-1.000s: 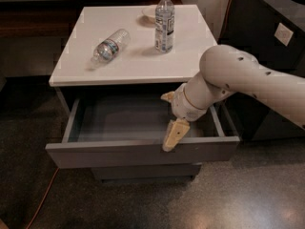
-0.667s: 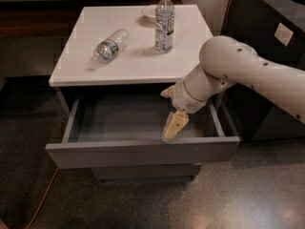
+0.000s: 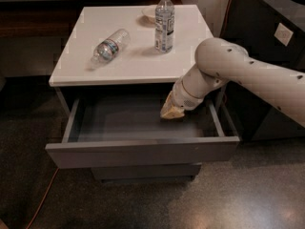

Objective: Place water bottle into top drawer

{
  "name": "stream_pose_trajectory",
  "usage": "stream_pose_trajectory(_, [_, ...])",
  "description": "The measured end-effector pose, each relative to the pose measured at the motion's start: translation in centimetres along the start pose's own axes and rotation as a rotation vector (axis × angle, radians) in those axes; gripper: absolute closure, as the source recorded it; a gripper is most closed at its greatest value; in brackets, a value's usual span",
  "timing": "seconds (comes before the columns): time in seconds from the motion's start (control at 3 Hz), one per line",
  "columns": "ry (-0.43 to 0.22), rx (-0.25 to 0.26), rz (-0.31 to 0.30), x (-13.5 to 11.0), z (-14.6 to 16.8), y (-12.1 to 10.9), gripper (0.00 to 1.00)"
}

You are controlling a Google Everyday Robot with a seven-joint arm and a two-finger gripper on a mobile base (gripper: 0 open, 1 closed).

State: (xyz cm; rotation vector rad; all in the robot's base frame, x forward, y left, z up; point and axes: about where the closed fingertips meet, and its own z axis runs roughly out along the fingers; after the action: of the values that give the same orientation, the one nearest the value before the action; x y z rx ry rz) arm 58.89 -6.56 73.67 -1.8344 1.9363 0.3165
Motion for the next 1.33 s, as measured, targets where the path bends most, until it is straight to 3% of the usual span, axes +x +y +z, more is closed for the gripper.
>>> stream_pose_trajectory(0.33, [0.032,-0.018,0.011,1.4,2.1,-0.2,0.99])
stream_pose_trajectory(1.33, [0.05,-0.082,0.041,3.5,4.3,2.5,1.0])
